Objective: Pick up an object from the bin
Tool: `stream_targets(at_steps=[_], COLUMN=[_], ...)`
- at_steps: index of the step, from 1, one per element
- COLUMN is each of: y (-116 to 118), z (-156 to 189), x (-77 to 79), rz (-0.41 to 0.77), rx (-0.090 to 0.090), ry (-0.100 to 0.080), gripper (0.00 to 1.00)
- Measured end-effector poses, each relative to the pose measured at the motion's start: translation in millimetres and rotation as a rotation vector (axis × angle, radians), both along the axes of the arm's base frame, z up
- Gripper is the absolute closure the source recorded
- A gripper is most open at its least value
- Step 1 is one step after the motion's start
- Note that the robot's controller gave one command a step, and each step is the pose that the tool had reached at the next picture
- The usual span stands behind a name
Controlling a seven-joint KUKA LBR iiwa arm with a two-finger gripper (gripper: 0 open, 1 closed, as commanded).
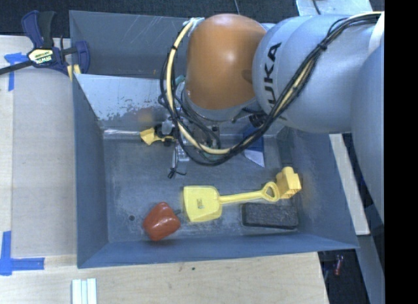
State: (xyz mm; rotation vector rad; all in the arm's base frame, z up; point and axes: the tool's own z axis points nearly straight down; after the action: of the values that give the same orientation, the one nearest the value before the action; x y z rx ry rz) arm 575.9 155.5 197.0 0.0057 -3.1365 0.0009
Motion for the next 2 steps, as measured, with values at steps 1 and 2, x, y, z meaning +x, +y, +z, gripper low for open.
stream_targets(at_steps=[1, 2], y=[-0.9, -55.3], z=[5.2, -118.3], x=[1.6, 47.8], rz=[-0.004, -0.068], rx=[0.002, 0.004], ry=[-0.008, -0.011], gripper=[0.00, 0.00])
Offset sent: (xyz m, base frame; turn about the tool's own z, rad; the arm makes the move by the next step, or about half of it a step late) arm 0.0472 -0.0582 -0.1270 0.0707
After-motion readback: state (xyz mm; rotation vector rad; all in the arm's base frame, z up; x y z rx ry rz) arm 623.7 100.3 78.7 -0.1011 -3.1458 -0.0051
